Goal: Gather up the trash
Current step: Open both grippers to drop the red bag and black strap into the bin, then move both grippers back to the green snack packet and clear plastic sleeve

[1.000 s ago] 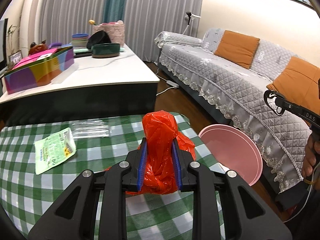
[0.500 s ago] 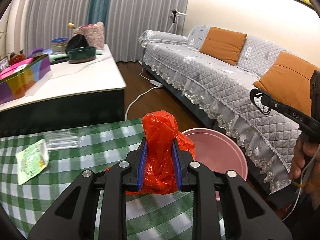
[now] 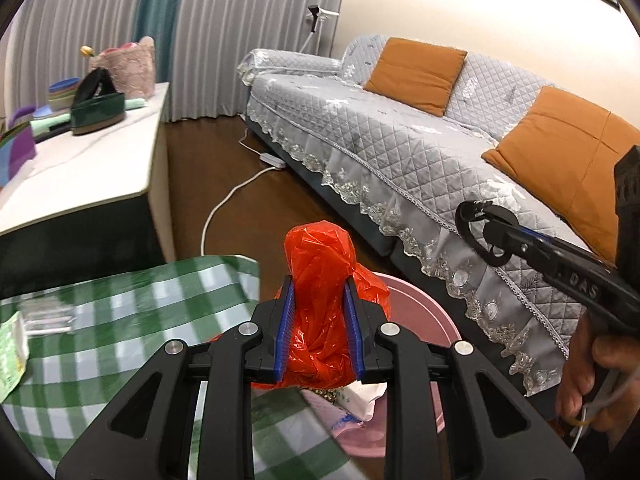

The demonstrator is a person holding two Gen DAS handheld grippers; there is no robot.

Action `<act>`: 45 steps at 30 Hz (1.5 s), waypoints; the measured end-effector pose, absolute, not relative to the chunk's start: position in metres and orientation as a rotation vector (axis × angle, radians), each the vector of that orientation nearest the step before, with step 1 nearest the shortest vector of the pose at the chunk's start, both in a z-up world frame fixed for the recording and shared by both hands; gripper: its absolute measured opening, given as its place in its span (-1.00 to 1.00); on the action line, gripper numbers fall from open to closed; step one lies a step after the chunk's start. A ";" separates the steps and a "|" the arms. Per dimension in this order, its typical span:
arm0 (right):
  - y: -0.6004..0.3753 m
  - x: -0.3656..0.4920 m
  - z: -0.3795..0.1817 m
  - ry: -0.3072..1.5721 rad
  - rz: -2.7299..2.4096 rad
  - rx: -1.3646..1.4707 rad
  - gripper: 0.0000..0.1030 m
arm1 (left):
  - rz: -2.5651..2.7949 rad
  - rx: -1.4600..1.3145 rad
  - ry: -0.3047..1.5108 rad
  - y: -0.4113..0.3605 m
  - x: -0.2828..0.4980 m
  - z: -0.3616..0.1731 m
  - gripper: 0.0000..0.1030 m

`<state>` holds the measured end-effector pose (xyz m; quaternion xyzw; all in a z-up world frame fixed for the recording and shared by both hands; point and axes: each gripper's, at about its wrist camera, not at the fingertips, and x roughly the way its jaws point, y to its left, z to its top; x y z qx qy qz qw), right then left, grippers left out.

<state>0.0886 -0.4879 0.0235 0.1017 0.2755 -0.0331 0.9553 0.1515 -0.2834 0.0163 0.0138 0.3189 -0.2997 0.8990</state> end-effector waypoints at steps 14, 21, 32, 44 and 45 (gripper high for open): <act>-0.497 0.096 0.009 0.595 -0.111 0.201 -0.10 | -0.646 0.054 0.715 -0.315 0.169 -0.010 -0.03; -0.499 0.096 0.010 0.593 -0.125 0.222 0.04 | -0.617 0.028 0.713 -0.292 0.161 -0.003 -0.03; -0.464 0.096 0.019 0.584 -0.074 0.211 0.04 | -0.511 -0.010 0.647 -0.201 0.130 0.028 -0.03; -0.377 0.091 0.038 0.543 0.054 0.112 0.04 | -0.168 -0.054 0.607 -0.052 0.128 0.008 -0.03; -0.374 0.093 0.037 0.545 0.059 0.104 0.04 | -0.150 -0.078 0.611 -0.041 0.131 0.005 -0.03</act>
